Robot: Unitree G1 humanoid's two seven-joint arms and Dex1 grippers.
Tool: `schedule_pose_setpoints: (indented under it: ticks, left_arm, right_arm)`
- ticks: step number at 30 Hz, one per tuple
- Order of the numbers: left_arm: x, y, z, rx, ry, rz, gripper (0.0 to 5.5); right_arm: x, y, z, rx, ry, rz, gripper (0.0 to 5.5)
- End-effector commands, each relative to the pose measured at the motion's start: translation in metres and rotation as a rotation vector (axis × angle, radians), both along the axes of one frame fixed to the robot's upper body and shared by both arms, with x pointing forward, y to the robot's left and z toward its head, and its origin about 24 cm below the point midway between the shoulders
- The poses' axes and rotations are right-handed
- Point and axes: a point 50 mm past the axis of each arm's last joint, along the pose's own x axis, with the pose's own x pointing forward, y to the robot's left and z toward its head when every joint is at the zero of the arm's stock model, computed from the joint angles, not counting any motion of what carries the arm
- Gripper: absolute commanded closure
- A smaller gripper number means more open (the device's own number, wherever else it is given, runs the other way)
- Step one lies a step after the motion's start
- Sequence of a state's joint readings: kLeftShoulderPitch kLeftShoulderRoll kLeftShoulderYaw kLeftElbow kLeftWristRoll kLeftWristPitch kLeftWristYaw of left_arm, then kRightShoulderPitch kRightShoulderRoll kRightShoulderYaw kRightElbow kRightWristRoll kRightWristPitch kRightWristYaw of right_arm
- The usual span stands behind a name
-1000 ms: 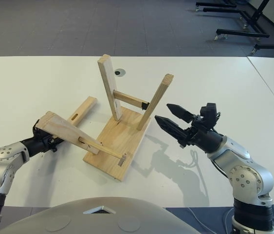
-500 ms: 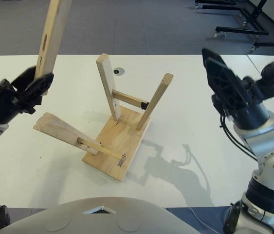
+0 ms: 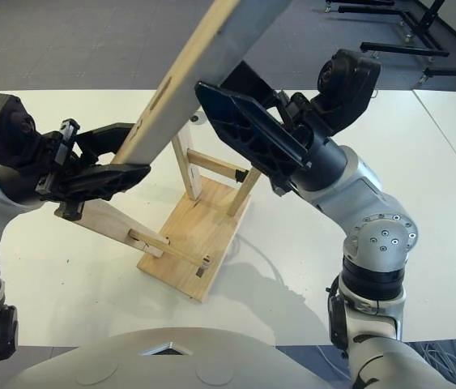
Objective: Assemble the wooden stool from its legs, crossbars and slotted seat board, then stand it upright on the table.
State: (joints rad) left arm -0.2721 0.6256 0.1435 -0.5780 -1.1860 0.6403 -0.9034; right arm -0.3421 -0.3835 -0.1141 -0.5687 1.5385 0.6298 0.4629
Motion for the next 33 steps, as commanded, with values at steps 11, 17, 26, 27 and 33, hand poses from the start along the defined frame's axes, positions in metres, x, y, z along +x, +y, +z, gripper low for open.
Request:
schedule_pose_setpoints:
  ticks: [11, 17, 26, 27, 33]
  left_arm:
    - [0.002, -0.007, -0.017, 0.048, 0.059, -0.041, 3.44]
    - [0.000, -0.005, -0.020, 0.049, 0.074, -0.056, 3.44]
    - [0.000, -0.003, -0.026, 0.103, 0.104, -0.074, 3.44]
    - [0.001, -0.003, -0.027, 0.106, 0.106, -0.073, 3.44]
    - [0.011, -0.001, -0.032, 0.132, 0.085, 0.000, 3.44]
  right_arm:
    - [-0.004, 0.012, 0.000, 0.021, -0.023, 0.013, 1.12]
    - [-0.003, 0.011, 0.000, 0.028, -0.030, 0.008, 2.16]
    - [-0.007, 0.012, 0.007, 0.048, -0.087, 0.008, 3.33]
    - [-0.007, 0.013, 0.007, 0.048, -0.091, 0.011, 3.34]
    - [-0.007, 0.014, 0.008, 0.054, -0.103, 0.011, 3.34]
